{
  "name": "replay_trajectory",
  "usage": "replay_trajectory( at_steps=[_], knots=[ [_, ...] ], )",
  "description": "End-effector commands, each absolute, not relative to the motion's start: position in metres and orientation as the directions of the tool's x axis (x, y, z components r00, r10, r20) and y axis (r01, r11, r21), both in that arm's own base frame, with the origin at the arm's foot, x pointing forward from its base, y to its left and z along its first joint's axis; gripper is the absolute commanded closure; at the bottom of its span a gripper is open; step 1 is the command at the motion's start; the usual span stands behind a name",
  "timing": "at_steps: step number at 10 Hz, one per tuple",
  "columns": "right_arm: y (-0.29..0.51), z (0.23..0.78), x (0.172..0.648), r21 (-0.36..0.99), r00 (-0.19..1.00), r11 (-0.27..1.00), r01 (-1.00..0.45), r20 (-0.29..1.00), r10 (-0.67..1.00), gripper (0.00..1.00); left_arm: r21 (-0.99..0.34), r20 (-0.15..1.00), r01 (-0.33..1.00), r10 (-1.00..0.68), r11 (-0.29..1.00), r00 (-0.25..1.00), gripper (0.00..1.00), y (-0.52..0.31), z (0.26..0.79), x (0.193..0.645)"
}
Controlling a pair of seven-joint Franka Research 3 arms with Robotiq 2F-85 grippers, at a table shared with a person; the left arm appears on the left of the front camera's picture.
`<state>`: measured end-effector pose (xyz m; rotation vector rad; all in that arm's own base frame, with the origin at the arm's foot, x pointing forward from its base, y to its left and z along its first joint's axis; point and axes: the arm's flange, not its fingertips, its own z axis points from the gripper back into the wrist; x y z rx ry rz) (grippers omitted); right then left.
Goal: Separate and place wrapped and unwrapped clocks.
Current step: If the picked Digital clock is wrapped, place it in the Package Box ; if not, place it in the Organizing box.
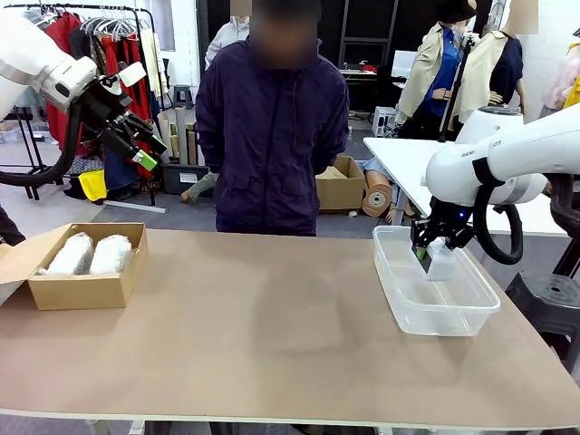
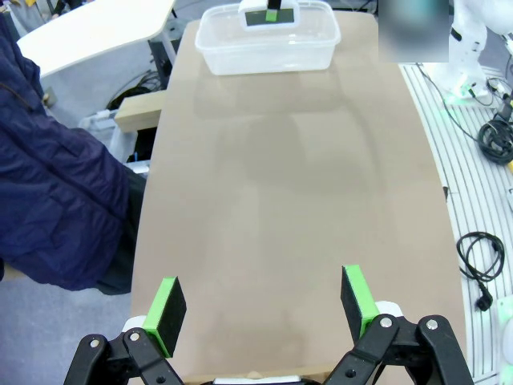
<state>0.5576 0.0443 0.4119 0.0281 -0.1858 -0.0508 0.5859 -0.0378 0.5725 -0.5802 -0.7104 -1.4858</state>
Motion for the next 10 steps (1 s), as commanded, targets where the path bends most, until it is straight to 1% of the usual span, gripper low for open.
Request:
replay_trajectory(
  at_steps=[1, 2, 3, 5, 8, 10],
  knots=[
    [0.044, 0.414, 0.558, 0.032, 0.982, 0.998, 0.046, 0.183, -0.051, 1.0, 0.087, 0.729, 0.996, -0.682, 0.004, -0.061, 0.0, -0.037, 0.574, 0.584],
    [0.044, 0.412, 0.558, 0.033, 0.982, 0.998, 0.048, 0.184, -0.053, 1.0, 0.087, 0.729, 0.996, -0.682, 0.004, -0.061, 0.0, -0.037, 0.574, 0.584],
    [0.041, 0.399, 0.566, 0.011, 0.988, 0.999, 0.048, 0.147, -0.049, 1.0, 0.087, 0.729, 0.996, -0.682, 0.004, -0.061, 0.0, -0.037, 0.574, 0.584],
    [0.036, 0.377, 0.577, -0.007, 0.99, 0.997, 0.081, 0.117, -0.079, 1.0, 0.087, 0.729, 0.996, -0.682, 0.004, -0.061, 0.0, -0.037, 0.574, 0.584],
    [0.031, 0.35, 0.581, -0.04, 0.991, 0.993, 0.111, 0.078, -0.107, 1.0, 0.087, 0.729, 0.996, -0.682, 0.004, -0.061, 0.0, -0.037, 0.574, 0.584],
    [0.03, 0.338, 0.579, -0.051, 0.993, 0.993, 0.105, 0.053, -0.102, 1.0, 0.087, 0.729, 0.996, -0.682, 0.004, -0.061, 0.0, -0.037, 0.574, 0.584]
  ],
)
